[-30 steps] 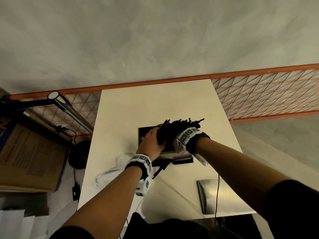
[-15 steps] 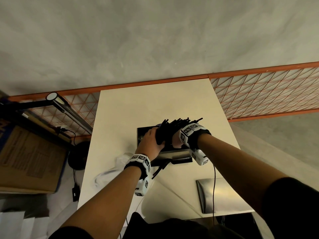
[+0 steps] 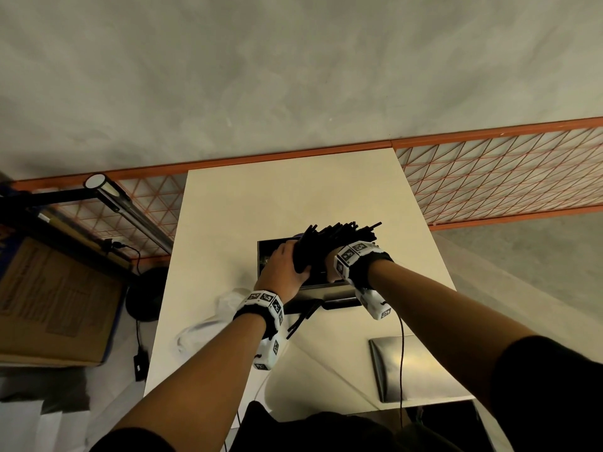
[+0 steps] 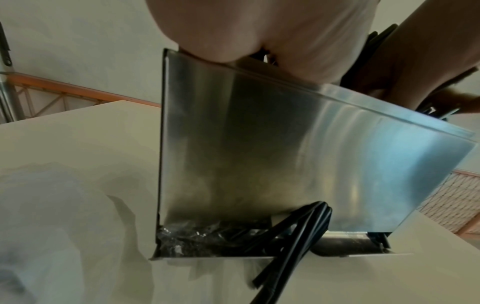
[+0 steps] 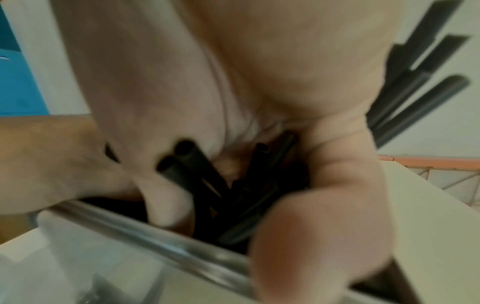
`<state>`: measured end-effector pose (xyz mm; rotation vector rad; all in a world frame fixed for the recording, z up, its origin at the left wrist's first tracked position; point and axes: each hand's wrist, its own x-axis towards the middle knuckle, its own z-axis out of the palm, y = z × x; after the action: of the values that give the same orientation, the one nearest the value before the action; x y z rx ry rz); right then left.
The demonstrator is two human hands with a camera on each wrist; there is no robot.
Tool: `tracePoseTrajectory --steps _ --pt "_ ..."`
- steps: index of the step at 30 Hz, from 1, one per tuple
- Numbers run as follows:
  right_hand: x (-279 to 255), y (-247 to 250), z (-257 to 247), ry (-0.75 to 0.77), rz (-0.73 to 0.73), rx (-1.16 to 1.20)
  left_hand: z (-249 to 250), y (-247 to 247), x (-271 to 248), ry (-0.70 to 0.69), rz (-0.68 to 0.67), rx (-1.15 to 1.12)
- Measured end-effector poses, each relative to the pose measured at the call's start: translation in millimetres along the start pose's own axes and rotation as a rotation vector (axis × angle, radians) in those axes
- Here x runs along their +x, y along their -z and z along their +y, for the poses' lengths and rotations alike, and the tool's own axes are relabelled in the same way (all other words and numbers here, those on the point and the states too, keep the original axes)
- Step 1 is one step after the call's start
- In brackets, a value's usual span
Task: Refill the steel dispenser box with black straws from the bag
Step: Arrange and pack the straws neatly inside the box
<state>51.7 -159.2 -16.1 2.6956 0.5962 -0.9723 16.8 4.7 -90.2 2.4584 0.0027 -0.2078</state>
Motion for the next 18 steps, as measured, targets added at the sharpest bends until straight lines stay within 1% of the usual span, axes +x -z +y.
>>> tracePoseTrajectory --steps 3,5,8,10,13,16,18 --pt "6.5 2.0 -4.2 -0.022 0.003 0.043 0.7 0.3 -0.3 0.006 0.002 0.003" --pt "5.5 3.3 -3.5 -0.057 -0.041 0.027 1.1 0.9 -0.8 0.009 0.001 0.000" --pt "10.1 1.3 -2.2 -0.050 -0.108 -0.026 1.8 1.4 -0.8 0.010 0.000 0.004" --pt "10.5 3.2 -2.1 -0.032 -0.114 -0.044 2.3 1.5 -0.9 0.012 -0.002 0.004" --pt "19.3 6.4 -1.4 -0.052 -0.150 -0.003 1.2 1.1 -1.0 0.009 -0.002 -0.003" --pt "28.8 4.4 -0.5 -0.025 -0.142 0.079 0.0 0.9 -0.8 0.007 -0.004 -0.009" --pt "25.5 3.8 -0.6 -0.019 -0.132 0.064 -0.1 1.0 -0.5 0.007 -0.004 -0.006"
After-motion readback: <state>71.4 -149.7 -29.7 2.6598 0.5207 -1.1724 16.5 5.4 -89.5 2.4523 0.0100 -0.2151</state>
